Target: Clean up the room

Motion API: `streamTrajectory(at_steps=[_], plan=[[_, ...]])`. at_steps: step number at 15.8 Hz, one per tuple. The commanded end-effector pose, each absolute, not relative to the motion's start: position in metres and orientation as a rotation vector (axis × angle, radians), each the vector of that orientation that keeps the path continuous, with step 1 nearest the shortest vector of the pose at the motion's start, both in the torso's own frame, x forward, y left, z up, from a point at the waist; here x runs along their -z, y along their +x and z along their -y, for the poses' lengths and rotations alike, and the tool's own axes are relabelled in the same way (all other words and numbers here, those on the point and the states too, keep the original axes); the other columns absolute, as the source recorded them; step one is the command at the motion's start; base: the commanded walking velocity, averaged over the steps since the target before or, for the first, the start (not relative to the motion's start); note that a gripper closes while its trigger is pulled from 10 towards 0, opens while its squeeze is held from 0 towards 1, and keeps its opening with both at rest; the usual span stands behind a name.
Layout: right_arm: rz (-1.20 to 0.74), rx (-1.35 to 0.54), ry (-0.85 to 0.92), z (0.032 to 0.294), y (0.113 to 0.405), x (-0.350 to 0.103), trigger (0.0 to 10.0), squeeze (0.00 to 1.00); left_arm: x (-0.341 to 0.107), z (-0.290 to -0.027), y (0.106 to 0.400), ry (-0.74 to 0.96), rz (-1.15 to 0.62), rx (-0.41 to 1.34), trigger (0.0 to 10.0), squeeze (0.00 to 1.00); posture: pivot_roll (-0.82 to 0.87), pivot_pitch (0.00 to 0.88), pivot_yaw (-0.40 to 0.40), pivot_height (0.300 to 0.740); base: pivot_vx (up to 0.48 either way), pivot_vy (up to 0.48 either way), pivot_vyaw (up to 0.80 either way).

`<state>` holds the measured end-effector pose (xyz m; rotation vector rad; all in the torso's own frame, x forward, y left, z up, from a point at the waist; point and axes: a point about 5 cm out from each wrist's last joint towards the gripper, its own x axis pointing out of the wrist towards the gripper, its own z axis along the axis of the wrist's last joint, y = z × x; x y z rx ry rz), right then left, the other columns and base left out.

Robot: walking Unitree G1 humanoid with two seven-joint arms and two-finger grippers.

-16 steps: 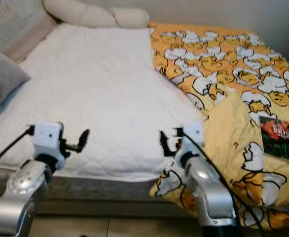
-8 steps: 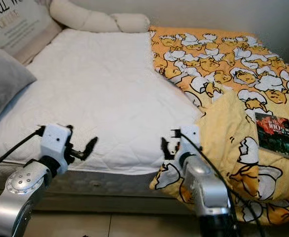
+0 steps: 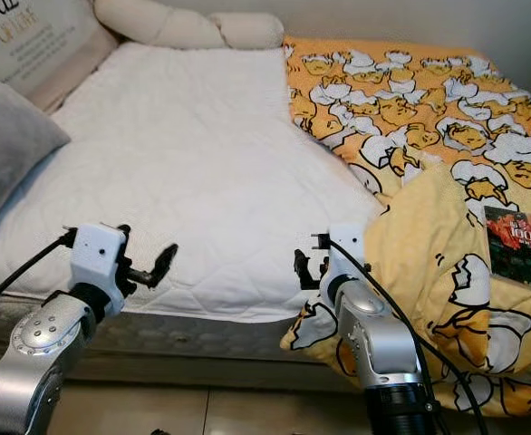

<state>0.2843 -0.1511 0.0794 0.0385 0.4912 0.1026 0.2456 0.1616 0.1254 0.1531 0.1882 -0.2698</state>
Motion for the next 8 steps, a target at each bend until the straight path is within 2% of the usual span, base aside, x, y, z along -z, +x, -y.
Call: streamTrajectory(at_steps=[1,5,6,7,8], plan=[[-0.476,-0.095,0.031,0.1532,0.2833,-0.082,10.0,1.0,-0.1269,-0.1624,0.2478,0.133,-0.177,0.263,10.0,0.0,-0.06,0.0,-0.017,0.74,0.0,0.0,-0.77],[-0.477,-0.102,0.029,0.1546,0.2788,-0.0801,10.0,1.0,-0.1284,-0.1638,0.2496,0.128,-0.17,0.246,10.0,0.0,-0.07,0.0,-0.019,0.74,0.286,0.0,-0.8],[-0.468,-0.119,0.018,0.1539,0.2802,-0.081,10.0,0.6,-0.1289,-0.1654,0.2489,0.13,-0.169,0.24,10.0,0.0,-0.06,0.0,-0.023,0.74,0.292,0.0,-0.4],[-0.462,-0.135,0.008,0.1525,0.2815,-0.0817,10.0,0.0,-0.1289,-0.1661,0.2486,0.131,-0.168,0.237,10.0,0.0,-0.06,0.0,-0.025,0.74,0.3,0.0,0.0],[-0.458,-0.145,0.0,0.151,0.2829,-0.0824,10.0,0.0,-0.1288,-0.1668,0.2483,0.133,-0.169,0.234,10.0,0.0,-0.06,0.0,-0.027,0.74,0.292,0.0,0.0]])
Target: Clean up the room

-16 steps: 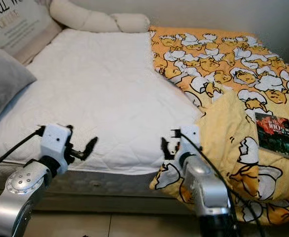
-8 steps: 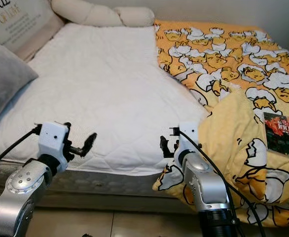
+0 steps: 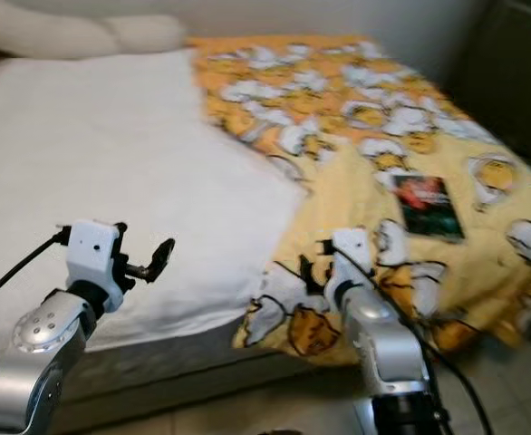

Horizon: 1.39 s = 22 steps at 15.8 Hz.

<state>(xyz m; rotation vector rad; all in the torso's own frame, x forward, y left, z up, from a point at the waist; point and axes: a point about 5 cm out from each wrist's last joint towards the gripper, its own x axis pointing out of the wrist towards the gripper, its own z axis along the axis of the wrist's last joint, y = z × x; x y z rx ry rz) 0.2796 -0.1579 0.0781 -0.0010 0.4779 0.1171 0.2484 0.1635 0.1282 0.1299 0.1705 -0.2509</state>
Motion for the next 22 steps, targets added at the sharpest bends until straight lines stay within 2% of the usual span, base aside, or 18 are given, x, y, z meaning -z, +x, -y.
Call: streamTrajectory(at_steps=[1,8,9,11,17,19,20,21,22], plan=[[-0.45,-0.17,-0.001,0.147,0.285,-0.084,10.0,0.0,-0.128,-0.167,0.248,0.137,-0.171,0.231,10.0,0.0,-0.05,0.0,-0.024,0.74,0.3,0.0,0.0],[-0.445,-0.199,0.003,0.144,0.285,-0.084,10.0,0.0,-0.129,-0.17,0.249,0.148,-0.172,0.235,10.0,0.0,-0.06,0.0,-0.02,0.74,0.292,0.0,0.0],[-0.476,-0.202,0.057,0.141,0.283,-0.081,10.0,0.0,-0.129,-0.17,0.249,0.148,-0.172,0.239,10.0,0.0,-0.06,0.0,-0.02,0.74,0.292,0.0,-0.77],[-0.465,-0.208,0.034,0.141,0.284,-0.083,10.0,0.0,-0.129,-0.169,0.249,0.148,-0.172,0.244,10.0,0.0,-0.06,0.0,-0.021,0.74,0.292,0.0,-0.72],[-0.455,-0.218,0.009,0.14,0.284,-0.083,10.0,0.0,-0.129,-0.17,0.248,0.157,-0.171,0.249,10.0,0.0,-0.06,0.0,-0.017,0.74,0.291,0.0,0.0],[-0.484,-0.22,0.016,0.14,0.283,-0.079,10.0,0.0,-0.127,-0.164,0.246,0.159,-0.185,0.304,10.0,0.0,-0.06,0.0,-0.01,0.74,0.0,0.0,0.0],[-0.54,-0.219,0.018,0.141,0.282,-0.072,10.0,0.57,-0.124,-0.157,0.243,0.168,-0.21,0.386,10.0,0.0,-0.06,0.0,-0.008,0.74,0.0,0.0,0.0],[-0.581,-0.212,0.003,0.141,0.281,-0.066,10.0,1.0,-0.122,-0.153,0.241,0.177,-0.227,0.448,10.0,0.0,-0.06,0.0,-0.007,0.74,0.0,0.0,0.0],[-0.608,-0.206,-0.011,0.142,0.282,-0.059,10.0,1.0,-0.12,-0.147,0.239,0.186,-0.242,0.519,10.0,0.0,-0.06,0.0,-0.007,0.74,0.0,0.0,0.0]])
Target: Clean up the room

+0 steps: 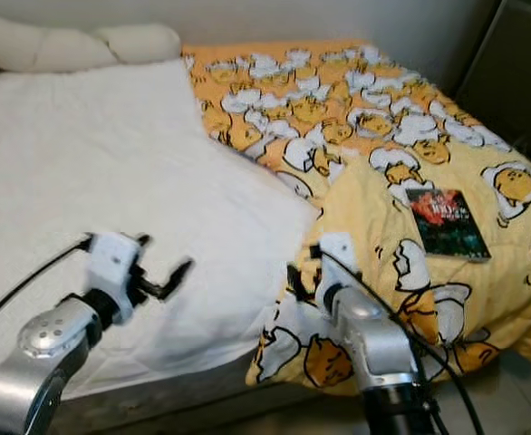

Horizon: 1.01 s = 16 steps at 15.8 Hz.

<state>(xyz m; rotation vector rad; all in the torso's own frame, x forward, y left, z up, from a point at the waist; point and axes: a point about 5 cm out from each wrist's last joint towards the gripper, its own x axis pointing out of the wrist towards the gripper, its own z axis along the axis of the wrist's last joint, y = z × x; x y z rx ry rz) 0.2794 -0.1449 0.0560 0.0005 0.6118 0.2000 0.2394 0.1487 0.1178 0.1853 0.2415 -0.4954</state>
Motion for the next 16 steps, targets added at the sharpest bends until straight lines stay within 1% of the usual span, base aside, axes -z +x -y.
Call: streamTrajectory(at_steps=[1,3,5,7,8,9,10,12,13,14,15,16], plan=[[-0.622,-0.201,-0.019,0.142,0.284,-0.055,10.0,1.0,-0.119,-0.145,0.238,0.192,-0.247,0.555,10.0,0.0,-0.06,0.0,-0.007,0.74,0.0,0.0,0.0],[-0.712,-0.161,-0.045,0.142,0.296,-0.038,10.0,1.0,-0.118,-0.139,0.238,0.22,-0.276,0.668,10.0,0.0,-0.05,0.0,-0.002,0.74,0.0,0.0,0.0],[-0.778,-0.162,-0.082,0.138,0.307,-0.028,10.0,1.0,-0.118,-0.135,0.239,0.247,-0.299,0.765,10.0,0.0,-0.05,0.0,0.004,0.74,0.0,0.0,0.0],[-0.803,-0.164,-0.098,0.132,0.316,-0.024,10.0,1.0,-0.121,-0.132,0.238,0.259,-0.311,0.828,10.0,0.0,-0.03,0.0,0.01,0.74,0.0,0.0,0.0],[-0.796,-0.163,-0.072,0.128,0.321,-0.026,10.0,1.0,-0.122,-0.13,0.237,0.262,-0.314,0.849,10.0,0.0,-0.02,0.0,0.011,0.74,0.0,0.0,0.0],[-0.792,-0.167,-0.047,0.125,0.323,-0.026,10.0,0.93,-0.123,-0.13,0.237,0.263,-0.318,0.861,10.0,0.0,-0.01,0.005,0.012,0.74,0.0,0.0,0.0],[-0.801,-0.149,-0.093,0.126,0.325,-0.025,10.0,0.0,-0.121,-0.129,0.234,0.282,-0.333,0.883,10.0,0.0,0.01,0.038,0.016,0.74,0.0,0.0,0.0],[-0.811,-0.124,-0.095,0.128,0.325,-0.022,10.0,0.0,-0.122,-0.128,0.23,0.288,-0.344,0.902,10.0,0.0,0.03,0.058,0.02,0.74,0.0,0.0,0.0],[-0.824,-0.118,-0.092,0.129,0.324,-0.019,4.0,0.0,-0.123,-0.127,0.227,0.287,-0.35,0.91,10.0,0.0,0.04,0.068,0.019,0.74,0.0,0.0,0.0],[-0.828,-0.112,-0.098,0.13,0.323,-0.017,2.4,0.0,-0.123,-0.128,0.224,0.287,-0.358,0.915,10.0,0.0,0.06,0.078,0.018,0.74,0.0,0.0,0.0],[-0.83,-0.109,-0.102,0.13,0.322,-0.016,2.6,0.0,-0.123,-0.128,0.221,0.289,-0.362,0.916,10.0,0.0,0.07,0.084,0.016,0.74,0.0,0.0,0.0],[-0.829,-0.107,-0.11,0.131,0.322,-0.016,2.6,0.0,-0.124,-0.128,0.22,0.29,-0.364,0.916,10.0,0.0,0.08,0.09,0.015,0.74,0.0,0.0,0.0]])
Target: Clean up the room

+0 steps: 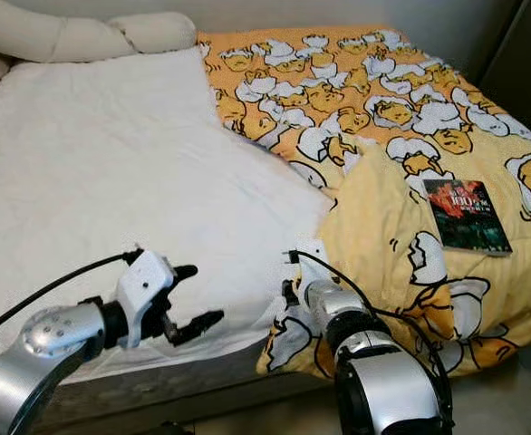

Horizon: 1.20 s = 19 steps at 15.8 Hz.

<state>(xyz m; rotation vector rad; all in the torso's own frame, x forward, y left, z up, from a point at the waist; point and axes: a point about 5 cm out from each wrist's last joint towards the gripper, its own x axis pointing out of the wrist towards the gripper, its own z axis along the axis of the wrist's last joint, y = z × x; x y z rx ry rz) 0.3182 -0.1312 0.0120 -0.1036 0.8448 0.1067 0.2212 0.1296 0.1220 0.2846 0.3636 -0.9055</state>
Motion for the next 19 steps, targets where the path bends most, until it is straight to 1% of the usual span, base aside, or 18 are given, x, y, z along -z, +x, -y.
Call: streamTrajectory(at_steps=[1,2,5,9,12,19], plan=[[-0.827,-0.092,-0.118,0.133,0.321,-0.015,1.6,0.0,-0.125,-0.13,0.217,0.294,-0.369,0.911,10.0,0.0,0.09,0.103,0.015,0.74,0.0,0.0,0.0],[-0.821,-0.067,-0.124,0.137,0.322,-0.015,0.0,0.0,-0.125,-0.132,0.213,0.298,-0.375,0.908,10.0,0.0,0.1,0.121,0.015,0.74,0.0,0.0,0.0],[-0.816,-0.045,-0.108,0.139,0.322,-0.015,0.0,0.0,-0.127,-0.133,0.207,0.299,-0.387,0.906,10.0,0.0,0.12,0.143,0.016,0.74,0.0,0.0,0.0],[-0.802,-0.066,-0.038,0.135,0.323,-0.015,0.0,0.0,-0.13,-0.141,0.193,0.308,-0.416,0.877,10.0,0.0,0.17,0.177,0.013,0.74,0.0,0.0,0.0],[-0.8,-0.066,-0.036,0.136,0.322,-0.015,0.0,0.0,-0.13,-0.147,0.184,0.318,-0.441,0.863,10.0,0.0,0.18,0.195,0.009,0.74,0.0,0.0,0.0],[-0.803,-0.06,-0.039,0.141,0.321,-0.014,0.0,0.0,-0.13,-0.141,0.184,0.3,-0.44,0.881,10.0,0.0,0.16,0.173,0.006,0.74,0.0,0.0,0.0]])
